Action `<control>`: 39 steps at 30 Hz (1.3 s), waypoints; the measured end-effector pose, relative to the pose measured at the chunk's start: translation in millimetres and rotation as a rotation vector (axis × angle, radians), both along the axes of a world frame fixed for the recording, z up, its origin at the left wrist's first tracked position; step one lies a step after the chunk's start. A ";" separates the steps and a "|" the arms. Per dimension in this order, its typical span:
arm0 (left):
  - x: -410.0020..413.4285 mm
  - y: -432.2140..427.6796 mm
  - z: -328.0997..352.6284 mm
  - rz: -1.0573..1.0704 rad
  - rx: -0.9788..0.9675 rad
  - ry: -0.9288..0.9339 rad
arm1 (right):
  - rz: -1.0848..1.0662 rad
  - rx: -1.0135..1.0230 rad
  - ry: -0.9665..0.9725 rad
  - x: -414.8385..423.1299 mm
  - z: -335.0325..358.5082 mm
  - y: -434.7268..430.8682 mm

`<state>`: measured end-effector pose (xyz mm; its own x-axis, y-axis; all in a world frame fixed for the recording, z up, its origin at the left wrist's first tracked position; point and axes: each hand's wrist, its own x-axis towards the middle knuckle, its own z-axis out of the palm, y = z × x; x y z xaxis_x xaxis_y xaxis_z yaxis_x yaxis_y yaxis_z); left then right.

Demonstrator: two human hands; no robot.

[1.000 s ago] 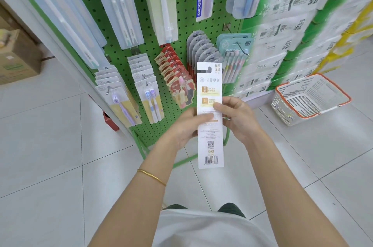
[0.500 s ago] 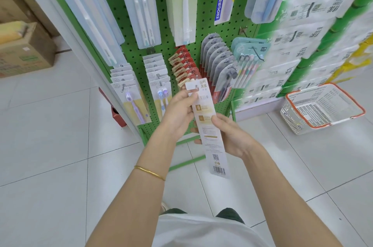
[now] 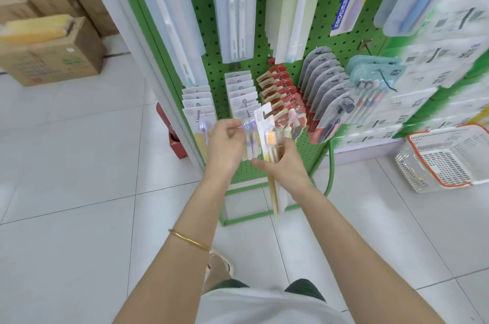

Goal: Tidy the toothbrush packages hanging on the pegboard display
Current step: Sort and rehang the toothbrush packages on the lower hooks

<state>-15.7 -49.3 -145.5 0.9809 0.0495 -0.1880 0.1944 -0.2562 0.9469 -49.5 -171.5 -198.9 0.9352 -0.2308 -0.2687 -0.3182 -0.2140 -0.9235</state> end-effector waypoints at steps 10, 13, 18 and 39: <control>22.3 19.9 15.6 -0.032 0.225 -0.219 | -0.159 -0.391 -0.020 37.9 -32.9 39.1; 27.8 23.5 15.6 -0.062 0.313 -0.269 | -0.201 -0.400 -0.031 42.9 -42.4 46.6; 37.7 25.2 16.9 -0.121 0.599 -0.414 | -0.268 -0.355 -0.060 58.1 -47.6 57.4; 100.3 -0.4 8.1 -0.293 1.229 -0.550 | -0.142 -0.396 -0.075 51.8 -47.1 36.3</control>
<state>84.6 -49.7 -137.5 0.9174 -0.3192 0.2376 -0.3333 -0.9426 0.0205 2.4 -135.2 -246.0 0.9003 -0.4303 -0.0659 -0.3050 -0.5155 -0.8008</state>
